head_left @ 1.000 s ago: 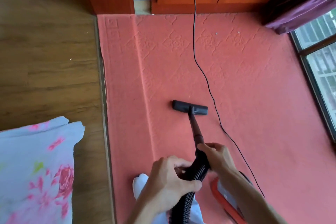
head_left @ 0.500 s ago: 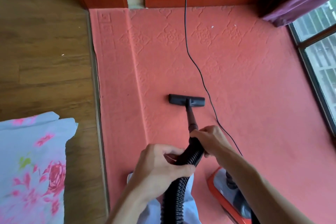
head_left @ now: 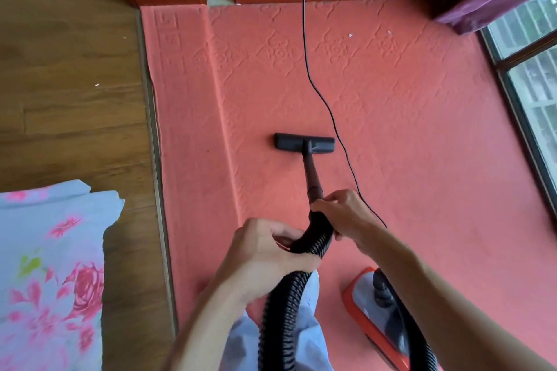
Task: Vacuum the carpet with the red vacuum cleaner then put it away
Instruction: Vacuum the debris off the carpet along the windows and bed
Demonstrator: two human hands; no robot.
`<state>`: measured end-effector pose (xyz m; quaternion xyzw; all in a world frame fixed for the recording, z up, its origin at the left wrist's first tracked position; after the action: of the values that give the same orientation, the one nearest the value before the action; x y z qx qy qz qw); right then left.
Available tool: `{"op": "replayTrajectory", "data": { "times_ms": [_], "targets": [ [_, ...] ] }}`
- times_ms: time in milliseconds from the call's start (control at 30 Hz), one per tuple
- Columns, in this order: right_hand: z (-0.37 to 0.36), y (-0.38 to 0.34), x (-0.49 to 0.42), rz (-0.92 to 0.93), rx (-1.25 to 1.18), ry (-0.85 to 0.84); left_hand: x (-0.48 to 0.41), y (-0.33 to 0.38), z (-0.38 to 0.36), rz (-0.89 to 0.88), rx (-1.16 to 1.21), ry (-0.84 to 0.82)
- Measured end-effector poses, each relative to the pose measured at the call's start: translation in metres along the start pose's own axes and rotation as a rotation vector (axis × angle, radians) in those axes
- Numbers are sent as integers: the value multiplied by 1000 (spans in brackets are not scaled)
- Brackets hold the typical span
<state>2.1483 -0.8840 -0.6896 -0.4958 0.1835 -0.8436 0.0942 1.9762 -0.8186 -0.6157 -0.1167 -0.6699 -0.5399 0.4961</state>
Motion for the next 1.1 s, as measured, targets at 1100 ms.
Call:
{"op": "replayTrajectory", "data": {
  "times_ms": [1100],
  "targets": [
    [103,37,161,-216,-638,244,127,106,-61,-249,-228,-72]
  ]
}}
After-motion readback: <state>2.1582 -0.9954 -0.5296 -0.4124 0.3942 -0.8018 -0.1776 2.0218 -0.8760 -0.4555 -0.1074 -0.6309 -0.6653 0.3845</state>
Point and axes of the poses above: each hand's wrist, its own x-axis away from the middle knuckle, its own z-axis out of the back of the hand, y = z × x, the point moved 5 cm from there along -x, towards the middle knuckle, and after that the axes turned 1 degree about -y, right-handed, at the moved point
